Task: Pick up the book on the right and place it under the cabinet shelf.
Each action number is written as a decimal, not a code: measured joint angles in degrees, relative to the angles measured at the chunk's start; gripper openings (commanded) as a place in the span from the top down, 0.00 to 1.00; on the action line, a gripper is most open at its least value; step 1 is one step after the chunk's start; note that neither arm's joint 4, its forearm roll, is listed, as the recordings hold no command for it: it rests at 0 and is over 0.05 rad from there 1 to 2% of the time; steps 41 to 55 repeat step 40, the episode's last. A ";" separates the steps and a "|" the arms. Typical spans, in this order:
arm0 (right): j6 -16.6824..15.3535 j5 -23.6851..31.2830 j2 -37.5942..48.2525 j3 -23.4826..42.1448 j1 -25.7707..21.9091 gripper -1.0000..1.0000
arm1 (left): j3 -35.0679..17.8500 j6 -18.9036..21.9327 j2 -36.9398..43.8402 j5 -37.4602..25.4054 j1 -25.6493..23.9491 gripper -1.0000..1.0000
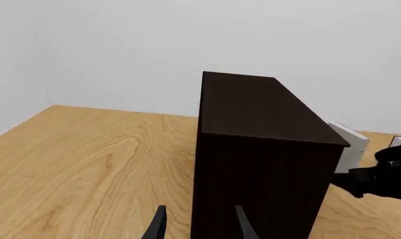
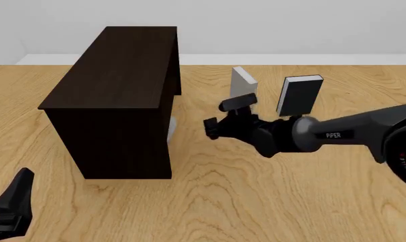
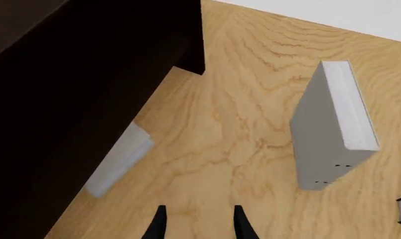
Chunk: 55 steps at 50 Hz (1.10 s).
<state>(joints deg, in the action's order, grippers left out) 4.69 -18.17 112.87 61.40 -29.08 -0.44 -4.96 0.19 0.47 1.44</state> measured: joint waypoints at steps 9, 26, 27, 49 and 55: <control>1.04 -4.12 -10.99 -12.29 2.13 0.00 | -0.10 0.36 -0.06 -0.22 -0.08 0.00; 1.85 -8.49 -33.40 -34.20 7.33 0.00 | -0.26 1.18 -0.12 -0.61 -0.37 0.00; 1.72 -8.67 -34.96 -35.51 7.62 0.00 | -0.27 1.23 -0.13 -0.63 -0.39 0.00; -2.10 -0.66 -67.01 -50.32 12.45 0.00 | -0.36 1.74 -0.15 -0.86 -0.66 0.00; -2.10 -0.66 -67.01 -50.32 12.45 0.00 | -0.36 1.74 -0.15 -0.86 -0.66 0.00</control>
